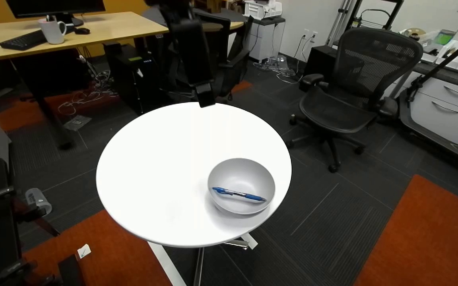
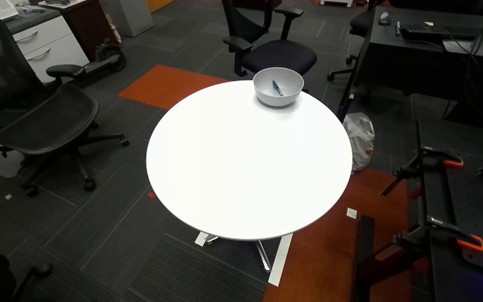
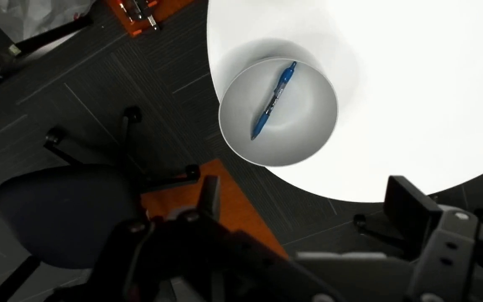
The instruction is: Take the pen out of the bowl and put it on the table
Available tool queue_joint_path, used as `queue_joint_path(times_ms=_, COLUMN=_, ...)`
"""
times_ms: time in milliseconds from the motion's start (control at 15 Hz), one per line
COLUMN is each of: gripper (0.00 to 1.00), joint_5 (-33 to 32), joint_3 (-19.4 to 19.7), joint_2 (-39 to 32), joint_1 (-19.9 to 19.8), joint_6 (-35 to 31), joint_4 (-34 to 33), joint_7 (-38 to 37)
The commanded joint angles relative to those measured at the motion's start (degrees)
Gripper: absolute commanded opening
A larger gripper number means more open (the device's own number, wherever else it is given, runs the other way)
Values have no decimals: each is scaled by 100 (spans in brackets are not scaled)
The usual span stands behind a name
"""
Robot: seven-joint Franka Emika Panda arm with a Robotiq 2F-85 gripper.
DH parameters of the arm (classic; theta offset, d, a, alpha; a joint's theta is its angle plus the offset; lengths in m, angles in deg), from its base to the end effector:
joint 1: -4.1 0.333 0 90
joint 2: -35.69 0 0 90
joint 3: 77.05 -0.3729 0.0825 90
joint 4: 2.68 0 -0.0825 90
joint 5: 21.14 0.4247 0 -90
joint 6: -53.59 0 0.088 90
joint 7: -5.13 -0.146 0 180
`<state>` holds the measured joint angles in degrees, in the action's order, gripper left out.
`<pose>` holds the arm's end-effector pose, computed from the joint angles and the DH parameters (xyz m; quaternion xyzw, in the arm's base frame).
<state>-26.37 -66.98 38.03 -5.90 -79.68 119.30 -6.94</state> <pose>0.5593 -0.2096 0.4492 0.9607 -0.2489 0.1157 0.0413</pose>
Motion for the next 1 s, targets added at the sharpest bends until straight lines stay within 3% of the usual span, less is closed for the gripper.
queue_joint_path(times_ms=0, gripper=100, joint_5=424, joint_3=9, joint_2=-946, joint_1=-11, joint_6=-188, joint_4=-621, joint_7=-258)
queue_joint_path(times_ms=467, gripper=100, joint_5=1288, joint_3=25, joint_2=-2541, joint_1=-129, joint_6=-474, joint_4=-1597, joint_7=-278)
queue_joint_path(times_ms=933, gripper=100, joint_5=1384, joint_3=59, joint_2=-3788, joint_1=-173, joint_6=-354, joint_4=-2641, joint_7=-619)
